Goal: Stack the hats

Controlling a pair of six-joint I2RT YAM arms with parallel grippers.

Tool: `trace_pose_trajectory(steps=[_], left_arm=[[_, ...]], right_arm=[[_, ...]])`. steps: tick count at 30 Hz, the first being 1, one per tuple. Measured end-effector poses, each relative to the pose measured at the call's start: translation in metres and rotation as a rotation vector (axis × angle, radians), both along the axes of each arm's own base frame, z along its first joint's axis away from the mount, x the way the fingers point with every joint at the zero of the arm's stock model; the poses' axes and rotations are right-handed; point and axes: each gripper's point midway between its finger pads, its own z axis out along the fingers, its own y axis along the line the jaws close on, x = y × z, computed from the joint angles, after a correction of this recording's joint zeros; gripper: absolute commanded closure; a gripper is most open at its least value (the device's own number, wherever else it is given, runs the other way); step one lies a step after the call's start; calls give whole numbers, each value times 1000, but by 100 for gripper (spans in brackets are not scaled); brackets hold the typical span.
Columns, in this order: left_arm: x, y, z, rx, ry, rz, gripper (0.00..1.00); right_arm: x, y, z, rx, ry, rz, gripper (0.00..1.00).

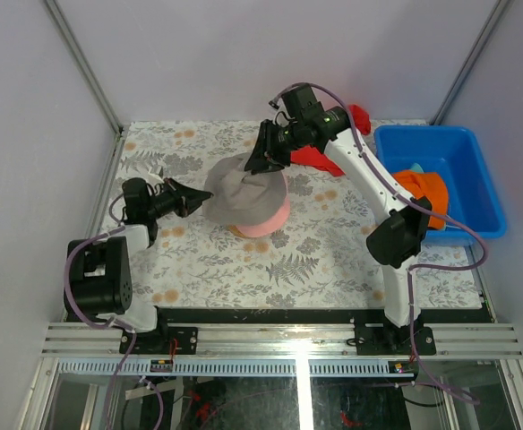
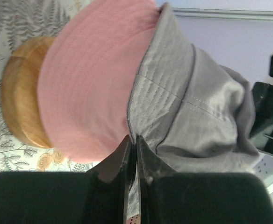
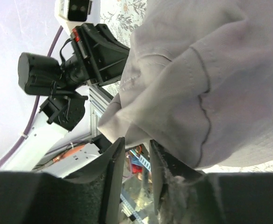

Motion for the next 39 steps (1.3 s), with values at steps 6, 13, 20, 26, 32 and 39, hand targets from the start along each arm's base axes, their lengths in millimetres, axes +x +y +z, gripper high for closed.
trace_pose_trajectory(steps=[6, 13, 20, 26, 32, 39], left_arm=[[-1, 0, -27, -2, 64, -10, 96], [3, 1, -35, -26, 73, -9, 91], [4, 1, -35, -35, 77, -7, 76], [5, 1, -40, -44, 101, -5, 84], [6, 1, -40, -48, 104, -3, 90], [7, -5, -43, -59, 120, -5, 92]], right_arm=[[5, -4, 10, 8, -49, 10, 49], [31, -60, 14, 11, -67, -102, 48], [33, -125, -11, 20, -41, -216, 52], [19, -118, -51, 133, 63, -187, 53], [20, -107, -54, 237, 77, -165, 52], [31, -101, -57, 281, 49, -151, 52]])
